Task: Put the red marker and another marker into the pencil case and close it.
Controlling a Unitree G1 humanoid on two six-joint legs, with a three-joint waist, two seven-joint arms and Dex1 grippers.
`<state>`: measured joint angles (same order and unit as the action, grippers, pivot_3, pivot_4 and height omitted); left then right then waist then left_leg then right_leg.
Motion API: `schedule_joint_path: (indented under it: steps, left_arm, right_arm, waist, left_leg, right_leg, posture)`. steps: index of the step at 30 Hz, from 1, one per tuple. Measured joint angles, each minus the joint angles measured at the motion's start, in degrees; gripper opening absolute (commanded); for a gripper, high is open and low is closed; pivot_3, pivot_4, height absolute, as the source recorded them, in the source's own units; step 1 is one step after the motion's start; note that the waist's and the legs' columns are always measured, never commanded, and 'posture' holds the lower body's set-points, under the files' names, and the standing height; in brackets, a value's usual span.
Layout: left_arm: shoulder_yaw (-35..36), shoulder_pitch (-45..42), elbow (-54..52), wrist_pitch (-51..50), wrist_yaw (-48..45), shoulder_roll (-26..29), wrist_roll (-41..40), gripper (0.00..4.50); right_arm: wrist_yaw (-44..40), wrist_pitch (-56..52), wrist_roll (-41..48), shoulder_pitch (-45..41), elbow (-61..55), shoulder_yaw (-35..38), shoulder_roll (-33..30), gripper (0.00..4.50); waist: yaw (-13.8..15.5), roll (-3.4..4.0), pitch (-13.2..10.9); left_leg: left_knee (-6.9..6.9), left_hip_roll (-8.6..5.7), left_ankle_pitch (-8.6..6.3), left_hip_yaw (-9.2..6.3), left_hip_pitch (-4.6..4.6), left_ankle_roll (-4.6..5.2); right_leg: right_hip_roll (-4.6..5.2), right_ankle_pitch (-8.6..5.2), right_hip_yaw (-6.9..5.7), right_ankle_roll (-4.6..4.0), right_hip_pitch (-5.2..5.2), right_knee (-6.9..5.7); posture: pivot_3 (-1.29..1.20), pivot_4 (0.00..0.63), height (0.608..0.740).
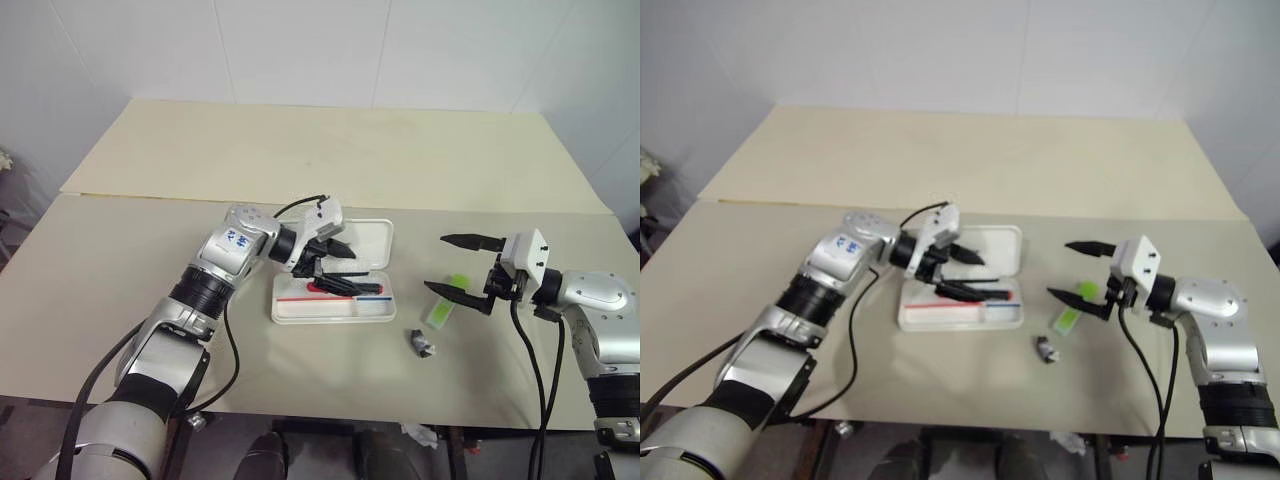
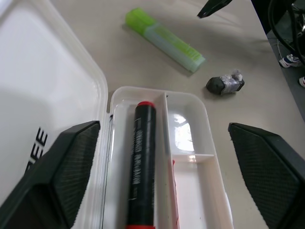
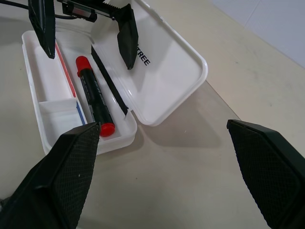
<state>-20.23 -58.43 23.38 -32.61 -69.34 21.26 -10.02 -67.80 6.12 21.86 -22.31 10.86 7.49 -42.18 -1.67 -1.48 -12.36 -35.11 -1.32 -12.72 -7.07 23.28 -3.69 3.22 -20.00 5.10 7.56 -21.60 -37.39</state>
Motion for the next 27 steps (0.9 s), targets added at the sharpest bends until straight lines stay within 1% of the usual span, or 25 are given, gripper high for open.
schedule_joint_path:
  steps: [2,6,7,12,16,20,22,27]
  left_arm:
    - [0.3,0.4,-1.2,-0.1,0.7,-0.1,-0.1,4.47]
    - [2.6,0.9,-4.0,-0.4,2.9,-0.3,-0.7,4.47]
    - [3.7,1.7,-6.1,-0.6,3.3,-0.3,-1.3,4.47]
    - [7.8,7.0,-15.6,-1.4,3.6,0.6,-5.5,4.47]
    - [11.0,11.7,-20.7,-2.8,5.6,2.7,-7.6,4.47]
    - [15.3,15.5,-24.8,-3.6,10.0,2.5,-9.7,4.47]
    - [17.5,18.0,-26.7,-3.1,11.8,2.5,-10.6,4.47]
    - [20.1,23.6,-31.9,-3.3,13.8,4.1,-13.4,4.47]
  right_arm:
    - [0.4,-0.2,-0.2,0.0,0.0,0.0,0.0,4.5]
    - [1.7,-1.6,-0.4,0.6,-1.5,-0.1,0.0,4.5]
    - [2.4,-2.4,-0.5,1.4,-2.8,-0.1,0.0,4.5]
    - [4.9,-5.8,-0.5,5.3,-8.3,-0.1,-0.4,4.5]
    - [4.2,-6.1,-1.2,4.4,-8.3,-0.1,-2.9,4.5]
    - [4.1,-6.5,-1.7,2.7,-7.7,-0.1,-3.6,4.5]
    - [4.6,-7.7,-1.9,3.7,-7.4,-0.1,-3.9,4.5]
    - [10.2,-13.9,-2.1,9.5,-11.5,0.8,-3.6,4.5]
  waist:
    - [0.0,0.0,0.0]
    - [0.0,0.0,0.0]
    - [0.0,0.0,0.0]
    - [0.0,0.0,0.0]
    - [0.0,0.0,0.0]
    - [0.1,0.0,0.0]
    - [0.1,0.0,0.0]
    - [0.2,0.0,0.0]
  left_leg:
    - [0.0,0.0,0.0,0.0,0.0,0.0]
    - [-0.01,0.0,0.0,-0.02,0.0,0.0]
    - [0.0,0.01,0.0,-0.02,0.0,0.0]
    - [-0.01,0.0,0.0,-0.01,-0.01,-0.01]
    - [-0.05,0.0,0.01,0.0,-0.08,-0.01]
    - [-0.06,0.01,0.03,-0.03,-0.08,-0.01]
    - [-0.03,0.0,0.02,-0.03,-0.07,-0.01]
    - [-0.03,-0.06,0.0,-0.03,-0.03,0.02]
  right_leg:
    - [0.0,0.0,0.0,0.0,0.0,0.0]
    - [0.0,0.0,0.0,0.0,0.0,-0.01]
    - [0.0,0.0,0.0,0.01,0.0,-0.01]
    - [0.02,-0.03,0.03,0.03,0.0,-0.02]
    - [0.01,-0.02,0.05,0.02,0.02,-0.1]
    - [0.02,-0.01,0.03,0.03,0.04,-0.11]
    - [0.04,-0.02,0.03,0.03,0.03,-0.08]
    - [0.11,-0.02,0.03,0.03,0.03,-0.03]
  posture:
    - [0.0,0.15,0.74]
    - [0.0,0.15,0.74]
    - [0.0,0.15,0.74]
    - [0.0,0.15,0.74]
    - [0.0,0.15,0.74]
    - [0.0,0.15,0.74]
    - [0.0,0.15,0.74]
    - [0.0,0.15,0.74]
